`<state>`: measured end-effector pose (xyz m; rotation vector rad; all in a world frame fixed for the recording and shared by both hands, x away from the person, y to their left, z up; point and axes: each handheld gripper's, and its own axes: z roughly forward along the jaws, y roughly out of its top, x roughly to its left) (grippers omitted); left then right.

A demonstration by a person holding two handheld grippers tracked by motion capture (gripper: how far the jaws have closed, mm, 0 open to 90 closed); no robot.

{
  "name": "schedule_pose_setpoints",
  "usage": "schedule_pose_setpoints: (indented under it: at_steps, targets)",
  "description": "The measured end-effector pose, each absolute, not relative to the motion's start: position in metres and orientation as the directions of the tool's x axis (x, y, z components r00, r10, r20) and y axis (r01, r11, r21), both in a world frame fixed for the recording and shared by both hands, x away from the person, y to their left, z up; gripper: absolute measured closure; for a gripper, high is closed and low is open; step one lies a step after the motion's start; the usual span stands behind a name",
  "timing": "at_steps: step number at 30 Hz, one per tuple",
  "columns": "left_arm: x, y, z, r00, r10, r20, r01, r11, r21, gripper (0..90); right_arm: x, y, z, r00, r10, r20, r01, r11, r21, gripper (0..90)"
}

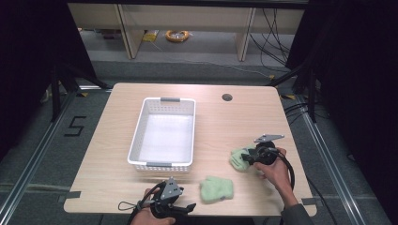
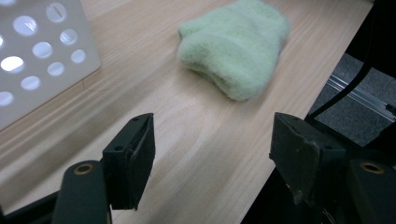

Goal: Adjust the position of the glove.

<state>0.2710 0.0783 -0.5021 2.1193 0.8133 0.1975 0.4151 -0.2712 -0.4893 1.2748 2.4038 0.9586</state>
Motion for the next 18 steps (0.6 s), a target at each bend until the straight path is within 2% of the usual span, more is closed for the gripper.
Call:
schedule_pose_setpoints:
  at_steps: [1, 2, 5, 8, 10, 11, 14, 18]
  targets:
    - [0.2711, 0.0786, -0.5025, 0.779, 0.612, -0.133, 0.480, -0.447, 0.755, 30.5, 0.4145, -0.2687, -0.4924, -0.559, 0.823, 0.101, 0.647, 0.357, 0.674, 58.4]
    - [0.2724, 0.0795, -0.5027, 0.785, 0.609, -0.116, 0.471, -0.464, 0.750, 30.5, 0.4159, -0.2708, -0.4925, -0.578, 0.813, 0.075, 0.640, 0.393, 0.660, 59.1]
    - [0.2713, 0.0785, -0.5040, 0.768, 0.622, -0.150, 0.499, -0.435, 0.750, 30.4, 0.4149, -0.2709, -0.4945, -0.558, 0.823, 0.102, 0.663, 0.369, 0.651, 61.6]
    - [0.2734, 0.0797, -0.5037, 0.777, 0.616, -0.128, 0.482, -0.453, 0.750, 30.4, 0.4151, -0.2710, -0.4968, -0.562, 0.821, 0.099, 0.659, 0.372, 0.654, 64.9]
    - [0.2736, 0.0804, -0.5037, 0.781, 0.613, -0.120, 0.480, -0.465, 0.744, 30.4, 0.4150, -0.2700, -0.4981, -0.548, 0.827, 0.124, 0.666, 0.341, 0.663, 69.0]
    - [0.2736, 0.0804, -0.5038, 0.781, 0.613, -0.120, 0.480, -0.466, 0.743, 30.6, 0.4139, -0.2705, -0.4962, -0.543, 0.829, 0.134, 0.688, 0.348, 0.637, 71.9]
    - [0.2733, 0.0800, -0.5038, 0.778, 0.614, -0.129, 0.481, -0.452, 0.751, 30.7, 0.4161, -0.2724, -0.4989, -0.564, 0.815, 0.133, 0.659, 0.348, 0.666, 81.4]
    - [0.2730, 0.0796, -0.5043, 0.774, 0.617, -0.142, 0.486, -0.435, 0.758, 30.9, 0.4146, -0.2720, -0.4968, -0.566, 0.814, 0.128, 0.649, 0.344, 0.679, 84.4]
